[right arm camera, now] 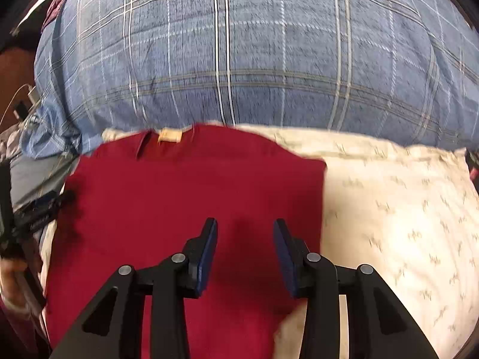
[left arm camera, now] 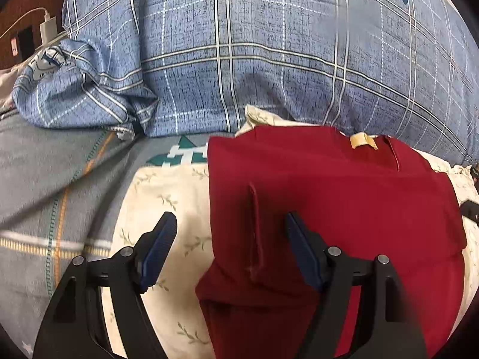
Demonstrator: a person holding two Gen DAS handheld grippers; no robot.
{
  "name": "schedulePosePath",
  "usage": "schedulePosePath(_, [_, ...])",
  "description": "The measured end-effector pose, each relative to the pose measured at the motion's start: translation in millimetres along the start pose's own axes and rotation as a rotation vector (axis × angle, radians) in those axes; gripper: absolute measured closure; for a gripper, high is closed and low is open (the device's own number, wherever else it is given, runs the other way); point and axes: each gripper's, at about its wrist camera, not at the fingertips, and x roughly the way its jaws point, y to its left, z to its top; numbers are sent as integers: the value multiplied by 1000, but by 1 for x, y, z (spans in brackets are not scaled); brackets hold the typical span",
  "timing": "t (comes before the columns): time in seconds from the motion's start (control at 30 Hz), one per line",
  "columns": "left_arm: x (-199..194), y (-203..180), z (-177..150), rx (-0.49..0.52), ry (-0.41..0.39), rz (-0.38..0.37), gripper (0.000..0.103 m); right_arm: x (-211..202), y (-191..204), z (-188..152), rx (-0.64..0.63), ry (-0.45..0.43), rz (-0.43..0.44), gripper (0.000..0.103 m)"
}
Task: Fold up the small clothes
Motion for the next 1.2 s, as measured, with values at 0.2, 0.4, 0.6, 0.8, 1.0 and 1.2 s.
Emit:
schedulePosePath(0.2, [17,4,7,3,20,5,29,47,-1,21,49,35,-4,63])
schedulePosePath(0.4, [23,3,7,7,26,0,29,68,-6,27,80,43,-40,63])
schedulePosePath(0.6, [21,3,7,5,22,-1,29,25,-17,4,75,39,-30,61])
schedulePosePath(0.8, [9,-1,4,19,17,10,29,4,-41,-31,114,54,-73,56])
schedulePosePath(1.0, [-17,-2,-7,23,7,-1,29,6,-51,-41,190,70,17,39])
schedulePosePath(1.2, [-40,0,-23,32,2,-2,29,6,-42,-45,116,28,-38,81])
